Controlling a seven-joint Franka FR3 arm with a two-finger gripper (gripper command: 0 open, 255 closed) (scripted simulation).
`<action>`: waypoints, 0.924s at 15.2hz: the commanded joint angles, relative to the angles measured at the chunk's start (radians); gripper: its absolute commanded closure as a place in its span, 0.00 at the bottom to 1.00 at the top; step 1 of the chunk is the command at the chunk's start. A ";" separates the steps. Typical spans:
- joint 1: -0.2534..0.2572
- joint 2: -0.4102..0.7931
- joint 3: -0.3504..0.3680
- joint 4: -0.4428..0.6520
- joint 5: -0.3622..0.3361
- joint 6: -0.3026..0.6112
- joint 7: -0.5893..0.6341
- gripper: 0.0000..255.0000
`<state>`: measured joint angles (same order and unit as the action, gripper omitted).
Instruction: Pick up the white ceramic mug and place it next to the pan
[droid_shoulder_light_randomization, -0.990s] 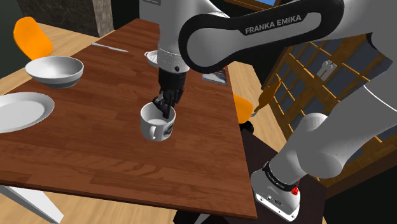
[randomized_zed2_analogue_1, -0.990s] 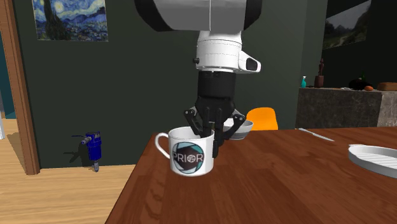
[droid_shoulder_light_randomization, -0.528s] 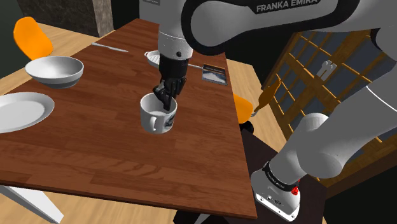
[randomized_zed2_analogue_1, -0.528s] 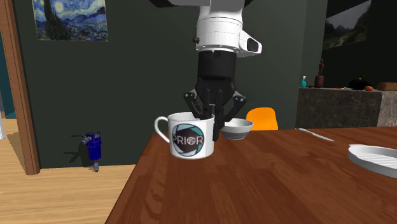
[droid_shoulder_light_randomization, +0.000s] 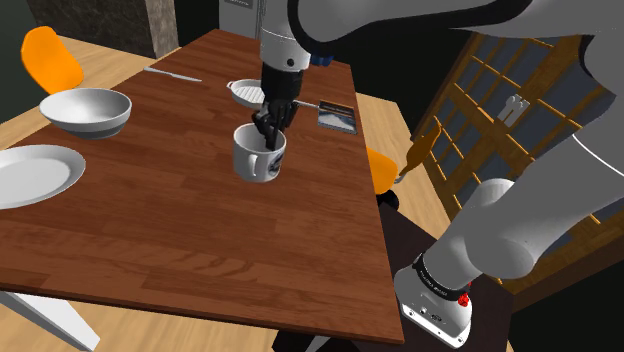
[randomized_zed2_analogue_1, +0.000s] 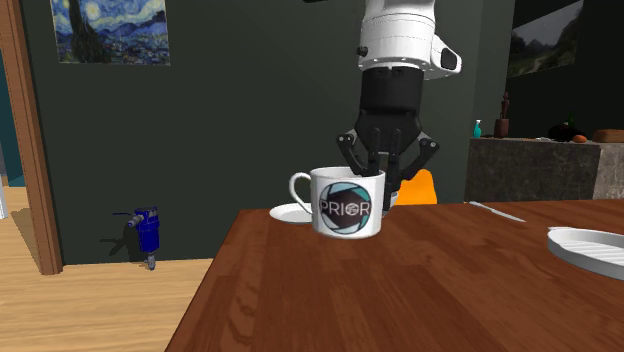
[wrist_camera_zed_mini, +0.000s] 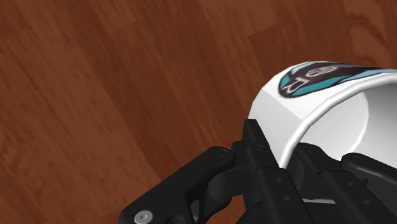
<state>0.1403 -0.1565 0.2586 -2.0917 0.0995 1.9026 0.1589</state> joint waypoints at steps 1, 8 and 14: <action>-0.022 0.018 -0.027 0.019 -0.011 -0.005 -0.046 1.00; -0.095 0.112 -0.110 0.125 -0.045 -0.026 -0.187 1.00; -0.156 0.225 -0.170 0.264 -0.065 -0.058 -0.299 1.00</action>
<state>-0.0057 0.0504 0.0976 -1.8463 0.0377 1.8461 -0.1211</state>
